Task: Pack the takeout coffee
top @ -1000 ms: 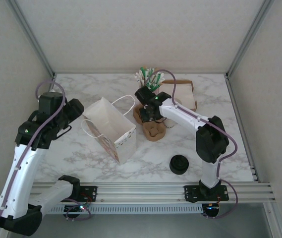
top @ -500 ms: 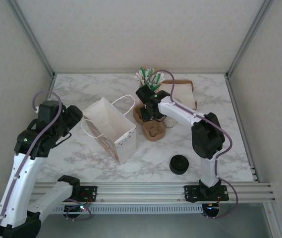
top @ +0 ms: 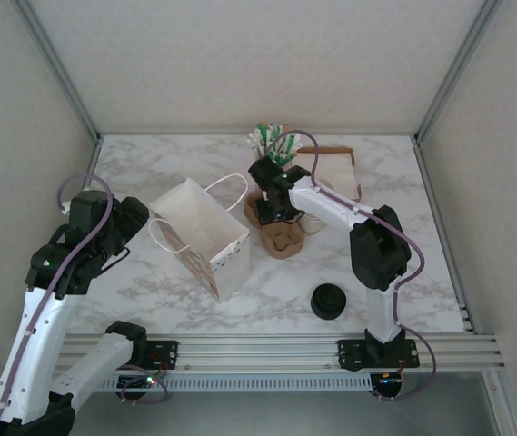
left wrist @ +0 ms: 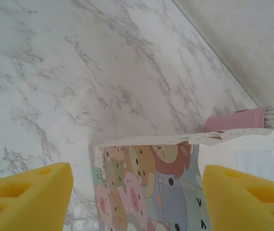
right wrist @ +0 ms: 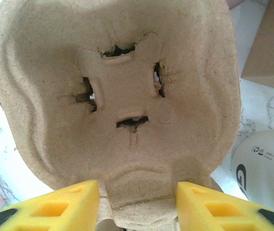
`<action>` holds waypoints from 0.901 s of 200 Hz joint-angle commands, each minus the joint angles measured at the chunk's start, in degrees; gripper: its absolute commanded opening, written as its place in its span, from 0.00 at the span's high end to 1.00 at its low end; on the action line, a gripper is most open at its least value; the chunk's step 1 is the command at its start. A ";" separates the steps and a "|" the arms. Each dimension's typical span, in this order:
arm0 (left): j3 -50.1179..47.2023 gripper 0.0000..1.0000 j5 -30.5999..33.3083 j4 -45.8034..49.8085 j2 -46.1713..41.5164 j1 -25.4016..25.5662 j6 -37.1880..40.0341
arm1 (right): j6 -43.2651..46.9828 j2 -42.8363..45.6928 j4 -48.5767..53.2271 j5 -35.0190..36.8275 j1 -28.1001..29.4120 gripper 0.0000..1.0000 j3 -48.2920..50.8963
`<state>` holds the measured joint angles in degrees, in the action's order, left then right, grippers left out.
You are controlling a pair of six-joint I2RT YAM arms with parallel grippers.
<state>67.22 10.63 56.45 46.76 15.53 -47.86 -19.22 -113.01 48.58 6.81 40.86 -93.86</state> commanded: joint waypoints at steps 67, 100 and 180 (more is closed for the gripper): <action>-0.69 0.29 0.79 0.15 -0.09 -0.49 -0.13 | 1.56 -1.69 1.53 2.88 -0.34 0.55 -1.76; -0.86 0.29 1.22 -0.02 -0.18 -0.50 -0.14 | 1.48 -1.86 1.35 2.42 -0.32 0.61 -1.67; -0.72 0.28 4.14 -0.61 -0.70 -0.46 -0.30 | 1.19 0.35 1.51 1.41 -0.34 0.65 -1.85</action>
<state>66.94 11.84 56.40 46.85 15.53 -47.83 -18.15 -113.49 48.88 7.88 40.86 -94.17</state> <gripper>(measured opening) 0.721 0.358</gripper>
